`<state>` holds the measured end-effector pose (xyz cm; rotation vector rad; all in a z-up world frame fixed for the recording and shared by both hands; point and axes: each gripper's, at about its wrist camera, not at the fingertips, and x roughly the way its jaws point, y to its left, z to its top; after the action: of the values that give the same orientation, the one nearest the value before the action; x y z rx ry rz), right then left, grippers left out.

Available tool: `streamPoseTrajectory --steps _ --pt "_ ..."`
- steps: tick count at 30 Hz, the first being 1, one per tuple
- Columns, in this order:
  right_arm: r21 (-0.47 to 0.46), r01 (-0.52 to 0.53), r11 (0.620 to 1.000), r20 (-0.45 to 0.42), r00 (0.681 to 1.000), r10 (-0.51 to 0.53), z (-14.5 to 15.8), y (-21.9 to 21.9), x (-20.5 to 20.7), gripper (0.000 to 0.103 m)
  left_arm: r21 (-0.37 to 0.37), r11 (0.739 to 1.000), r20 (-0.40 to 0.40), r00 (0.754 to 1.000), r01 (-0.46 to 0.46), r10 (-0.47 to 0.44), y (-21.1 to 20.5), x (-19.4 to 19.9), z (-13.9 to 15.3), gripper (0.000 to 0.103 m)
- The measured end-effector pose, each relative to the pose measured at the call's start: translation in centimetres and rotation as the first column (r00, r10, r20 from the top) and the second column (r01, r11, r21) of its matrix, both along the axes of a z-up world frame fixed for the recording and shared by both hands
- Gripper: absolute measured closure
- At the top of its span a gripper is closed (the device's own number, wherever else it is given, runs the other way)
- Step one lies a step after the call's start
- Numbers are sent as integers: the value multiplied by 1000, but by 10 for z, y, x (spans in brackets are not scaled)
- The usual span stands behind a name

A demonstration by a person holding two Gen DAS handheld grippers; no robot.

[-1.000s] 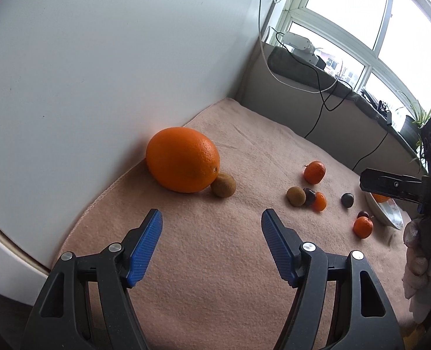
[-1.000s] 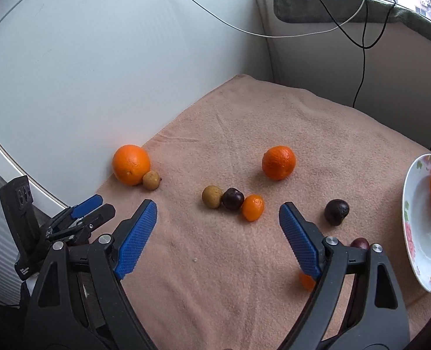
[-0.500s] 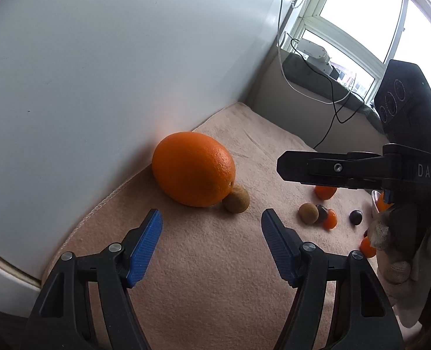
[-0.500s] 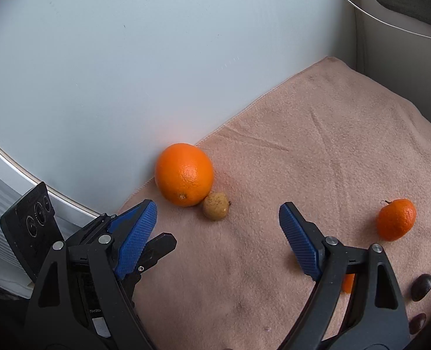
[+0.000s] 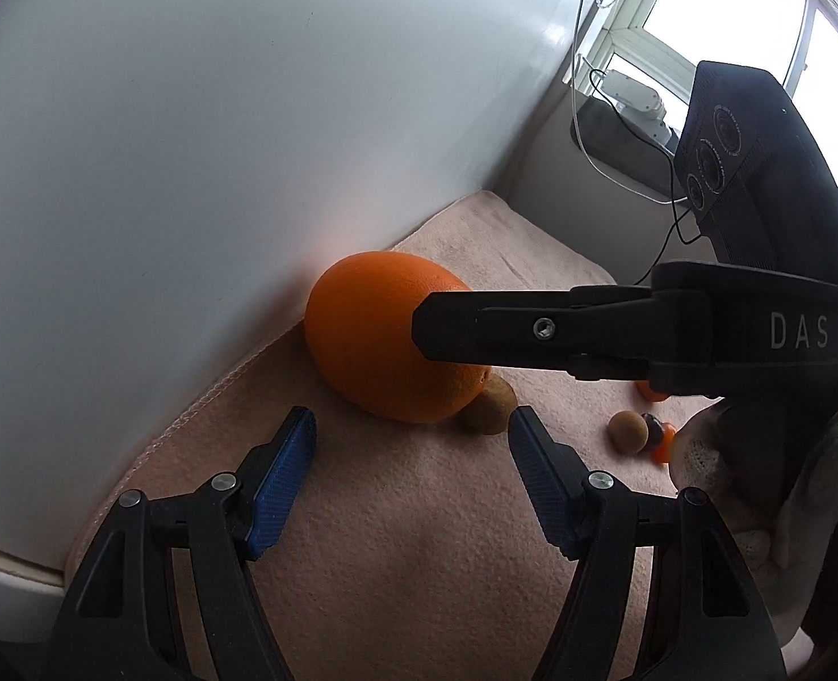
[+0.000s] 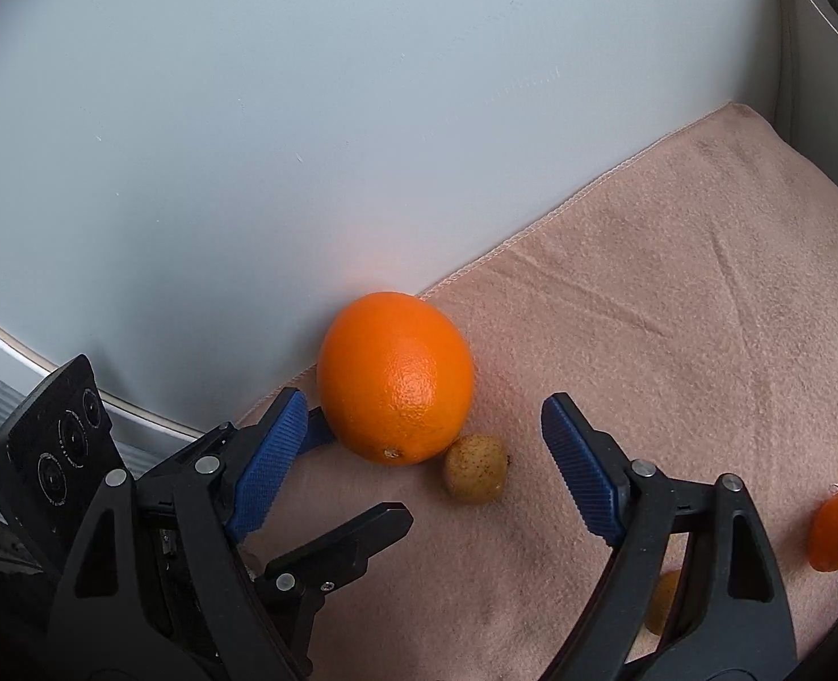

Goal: Organize fruits
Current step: 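Lower the right gripper around the large orange by the wall and close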

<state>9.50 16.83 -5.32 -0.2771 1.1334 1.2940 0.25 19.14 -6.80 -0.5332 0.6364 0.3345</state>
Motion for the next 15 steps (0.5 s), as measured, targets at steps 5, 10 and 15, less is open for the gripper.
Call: streamPoseTrajectory --steps 5,10,15 --pt "12 -17 1000 -48 999 17 -7 9 3 21 -9 1000 -1 1000 1 -1 4 3 -2 33" --pt "20 -44 999 -80 996 46 -16 27 2 28 -16 1000 -5 1000 7 -7 6 4 -1 33" --pt "17 -36 999 -81 996 38 -21 32 0 33 -33 999 -2 1000 10 -10 9 1 -1 33"
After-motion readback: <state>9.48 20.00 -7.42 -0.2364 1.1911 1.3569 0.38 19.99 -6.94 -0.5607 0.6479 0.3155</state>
